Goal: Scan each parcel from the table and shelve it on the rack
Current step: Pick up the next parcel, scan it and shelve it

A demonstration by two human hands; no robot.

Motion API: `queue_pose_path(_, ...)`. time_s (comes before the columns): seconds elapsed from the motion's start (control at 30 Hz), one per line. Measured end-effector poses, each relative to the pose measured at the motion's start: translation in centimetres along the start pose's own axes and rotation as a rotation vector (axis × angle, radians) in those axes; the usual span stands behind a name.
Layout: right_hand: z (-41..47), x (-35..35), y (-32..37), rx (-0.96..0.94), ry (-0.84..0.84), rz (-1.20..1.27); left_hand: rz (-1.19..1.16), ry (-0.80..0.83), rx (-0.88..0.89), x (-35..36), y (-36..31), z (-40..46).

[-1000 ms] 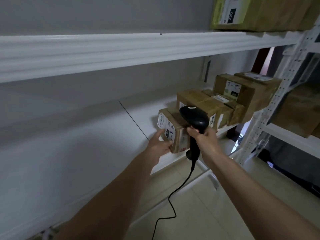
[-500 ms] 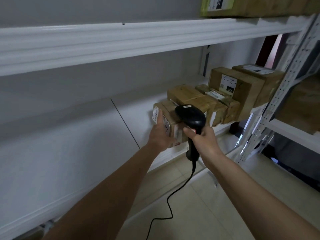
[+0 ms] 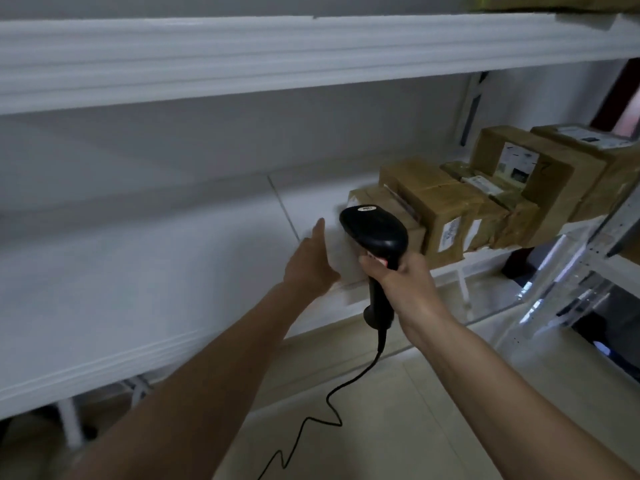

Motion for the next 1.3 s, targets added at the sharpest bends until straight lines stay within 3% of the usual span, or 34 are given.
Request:
queue_pose_path(0.1,-0.8,4.7,-1.0,0.038,0.125,-0.026,0.196,-0.075,-0.151,-3.5,5.4,-2.8)
queue_pose_path(0.3,-5.7,16.8,-2.6,0.101,0.422,-0.075,0.370,-0.232,-0.314,-10.7,15.2,-12.3)
queue_pose_path(0.67,-24.1,40.2,-3.3,0.110,0.867,-0.139,0.418,-0.309,-0.775,-22.5,33.6,-37.9)
queue_pose_path(1.0,-41.6,57.8,-4.9,0.152,1.062,-0.129,0.386,-0.333,-1.079,-29.8,48.1,-61.0)
queue_pose_path(1.3,-50.6,67.8,-4.9,0.204,1.157,-0.146,0.278,-0.425,-1.204,-33.9,55.2,-70.8)
Point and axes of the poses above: each hand's wrist, its own z-axis towards the middle knuckle, its own x-axis out of the palm, y = z × x, the point moved 7 cm from there along z, towards the middle knuckle
